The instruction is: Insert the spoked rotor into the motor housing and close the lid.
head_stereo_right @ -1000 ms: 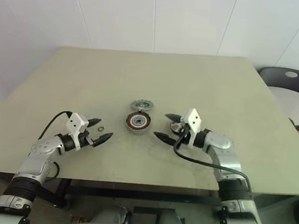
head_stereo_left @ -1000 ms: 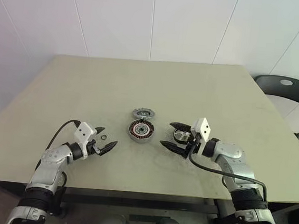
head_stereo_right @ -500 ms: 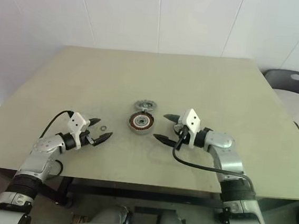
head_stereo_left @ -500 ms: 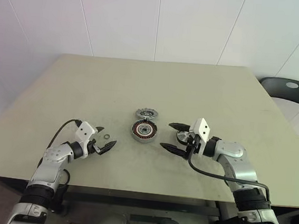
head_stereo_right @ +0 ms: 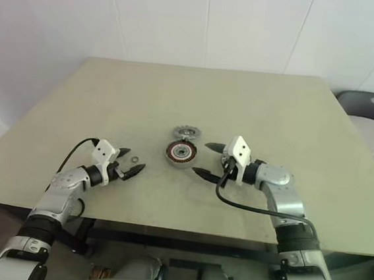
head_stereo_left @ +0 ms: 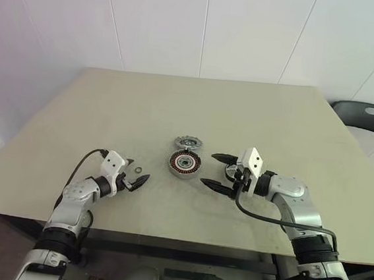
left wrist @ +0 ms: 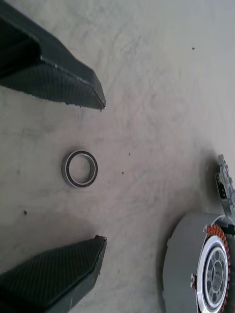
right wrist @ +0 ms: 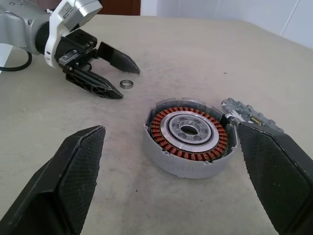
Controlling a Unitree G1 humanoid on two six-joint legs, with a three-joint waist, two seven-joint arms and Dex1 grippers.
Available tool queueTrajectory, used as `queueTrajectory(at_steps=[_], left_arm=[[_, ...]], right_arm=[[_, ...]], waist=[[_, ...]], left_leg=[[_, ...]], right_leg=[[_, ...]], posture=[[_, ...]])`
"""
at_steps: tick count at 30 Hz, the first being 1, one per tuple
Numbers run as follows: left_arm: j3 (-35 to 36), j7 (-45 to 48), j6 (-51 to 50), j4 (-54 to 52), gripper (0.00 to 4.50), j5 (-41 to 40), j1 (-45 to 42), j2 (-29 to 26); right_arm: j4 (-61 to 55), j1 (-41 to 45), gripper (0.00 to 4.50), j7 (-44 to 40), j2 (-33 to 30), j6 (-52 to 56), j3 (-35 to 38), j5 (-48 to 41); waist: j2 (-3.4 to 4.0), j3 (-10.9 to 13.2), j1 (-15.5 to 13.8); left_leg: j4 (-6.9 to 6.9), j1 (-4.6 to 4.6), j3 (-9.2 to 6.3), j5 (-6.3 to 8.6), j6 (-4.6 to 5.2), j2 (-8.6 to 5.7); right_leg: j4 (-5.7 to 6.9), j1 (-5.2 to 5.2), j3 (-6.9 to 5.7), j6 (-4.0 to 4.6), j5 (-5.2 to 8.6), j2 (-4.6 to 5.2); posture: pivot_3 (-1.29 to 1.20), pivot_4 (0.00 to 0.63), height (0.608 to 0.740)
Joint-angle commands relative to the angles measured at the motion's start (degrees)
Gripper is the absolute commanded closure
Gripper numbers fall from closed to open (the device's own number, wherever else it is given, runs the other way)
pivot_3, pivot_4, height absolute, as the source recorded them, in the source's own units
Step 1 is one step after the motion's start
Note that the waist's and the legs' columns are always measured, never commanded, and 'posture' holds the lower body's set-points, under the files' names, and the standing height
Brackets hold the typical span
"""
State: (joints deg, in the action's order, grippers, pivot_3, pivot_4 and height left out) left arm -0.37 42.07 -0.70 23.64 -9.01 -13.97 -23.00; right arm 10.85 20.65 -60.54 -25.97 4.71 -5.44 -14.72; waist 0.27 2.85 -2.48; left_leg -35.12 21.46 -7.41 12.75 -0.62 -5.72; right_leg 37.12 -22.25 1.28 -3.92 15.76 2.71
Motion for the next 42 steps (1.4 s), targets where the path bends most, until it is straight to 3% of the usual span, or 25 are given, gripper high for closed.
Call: queueTrajectory(at_steps=[1,11,42], left_arm=[[-0.11,-1.31,-2.21,2.40,1.41,1.39,-0.46,-0.63],[0.16,-2.43,-3.23,2.86,4.48,1.29,-0.93,-0.75],[-0.60,7.23,-3.10,-4.50,4.48,-3.69,0.50,1.67]], right_arm=[[-1.85,0.73,0.00,0.31,-0.17,-0.78,0.91,-0.76],[-1.95,1.19,0.00,0.49,-0.01,-0.68,0.83,-0.91],[-0.86,1.88,0.00,1.17,0.62,-0.99,0.58,-0.69]], waist=[[0.01,0.00,0.10],[0.03,-0.02,0.21],[0.02,-0.01,0.17]], left_leg=[[0.00,-0.03,0.00,0.00,0.00,0.00],[0.08,0.03,0.05,-0.01,0.00,0.10],[0.09,0.18,0.09,0.02,0.02,0.10]], right_leg=[[0.02,0.01,0.00,0.00,0.00,0.00],[-0.02,0.00,-0.07,0.03,-0.04,-0.01],[-0.12,-0.06,-0.06,0.05,-0.03,0.01]], posture=[[0.00,0.000,0.740],[0.00,0.000,0.740],[0.00,0.000,0.740]])
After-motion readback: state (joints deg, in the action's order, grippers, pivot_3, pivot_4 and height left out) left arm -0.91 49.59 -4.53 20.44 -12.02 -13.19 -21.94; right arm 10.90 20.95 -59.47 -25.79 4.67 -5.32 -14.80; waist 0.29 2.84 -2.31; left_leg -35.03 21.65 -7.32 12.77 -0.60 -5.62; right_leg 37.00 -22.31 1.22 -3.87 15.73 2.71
